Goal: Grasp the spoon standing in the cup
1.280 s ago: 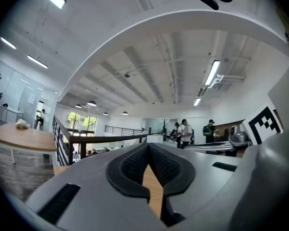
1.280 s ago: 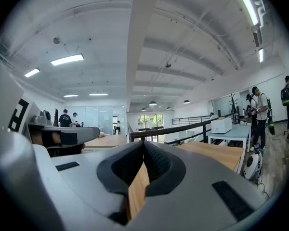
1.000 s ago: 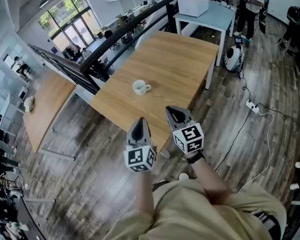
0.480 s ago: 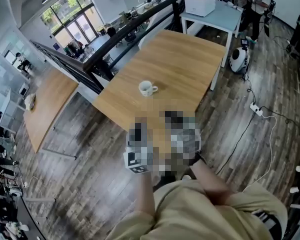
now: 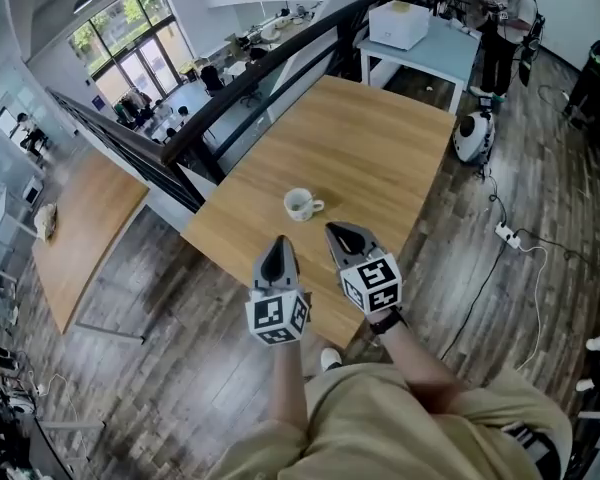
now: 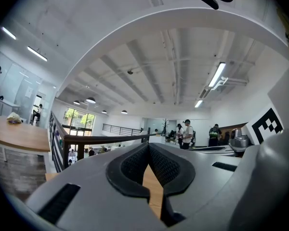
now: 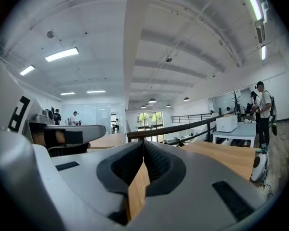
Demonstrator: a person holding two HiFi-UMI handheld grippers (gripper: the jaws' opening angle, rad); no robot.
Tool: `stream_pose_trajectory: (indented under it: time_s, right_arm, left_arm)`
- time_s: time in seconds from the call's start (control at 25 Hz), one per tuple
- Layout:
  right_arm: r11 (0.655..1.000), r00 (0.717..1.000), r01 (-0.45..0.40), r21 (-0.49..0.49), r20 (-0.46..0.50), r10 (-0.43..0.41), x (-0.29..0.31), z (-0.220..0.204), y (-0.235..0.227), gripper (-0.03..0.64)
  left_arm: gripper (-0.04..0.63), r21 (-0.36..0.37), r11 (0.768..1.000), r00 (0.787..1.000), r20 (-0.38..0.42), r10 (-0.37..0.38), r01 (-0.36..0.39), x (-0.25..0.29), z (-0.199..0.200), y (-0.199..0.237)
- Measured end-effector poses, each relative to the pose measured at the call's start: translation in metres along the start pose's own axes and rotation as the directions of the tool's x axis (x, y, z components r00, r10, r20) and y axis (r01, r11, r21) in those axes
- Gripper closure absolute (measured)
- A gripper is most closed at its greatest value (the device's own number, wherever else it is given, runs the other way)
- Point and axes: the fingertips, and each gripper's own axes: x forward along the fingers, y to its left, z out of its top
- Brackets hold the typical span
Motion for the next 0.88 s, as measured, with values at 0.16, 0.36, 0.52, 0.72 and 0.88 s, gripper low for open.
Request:
stream_pose_trajectory:
  time_s: [0.16,0.36,0.52,0.72,0.88]
  right_arm:
    - [1.0,1.0,0.02,-0.007,-0.01,-0.02,0.036,0.003,0.0,0.601]
    - [0.997,0.996,0.079,0.006,-0.04,-0.079,0.066,-0.011,-0.008,0.601]
    - [0.993,0.99,0.121,0.013,-0.081,-0.12,0.085,-0.027,-0.019,0.601]
    - [0.987,0.976,0.158,0.024,-0.157,-0.152,0.1,-0.057,-0.042,0.6]
    - [0.984,0.964,0.173,0.048,-0.21,-0.16,0.122,-0.081,-0.063,0.6]
  left_arm:
    - [0.583,-0.018,1.0,1.0,-0.004,-0.023,0.023,0.026,0.0,0.028]
    - [0.583,-0.038,0.997,0.997,-0.033,-0.065,0.064,0.047,-0.016,0.053]
    - [0.584,-0.093,0.991,0.994,-0.047,-0.096,0.092,0.065,-0.031,0.068]
    - [0.583,-0.106,0.99,0.989,-0.104,-0.104,0.093,0.089,-0.063,0.072]
    - [0.583,-0.101,0.991,0.983,-0.155,-0.099,0.084,0.115,-0.089,0.082]
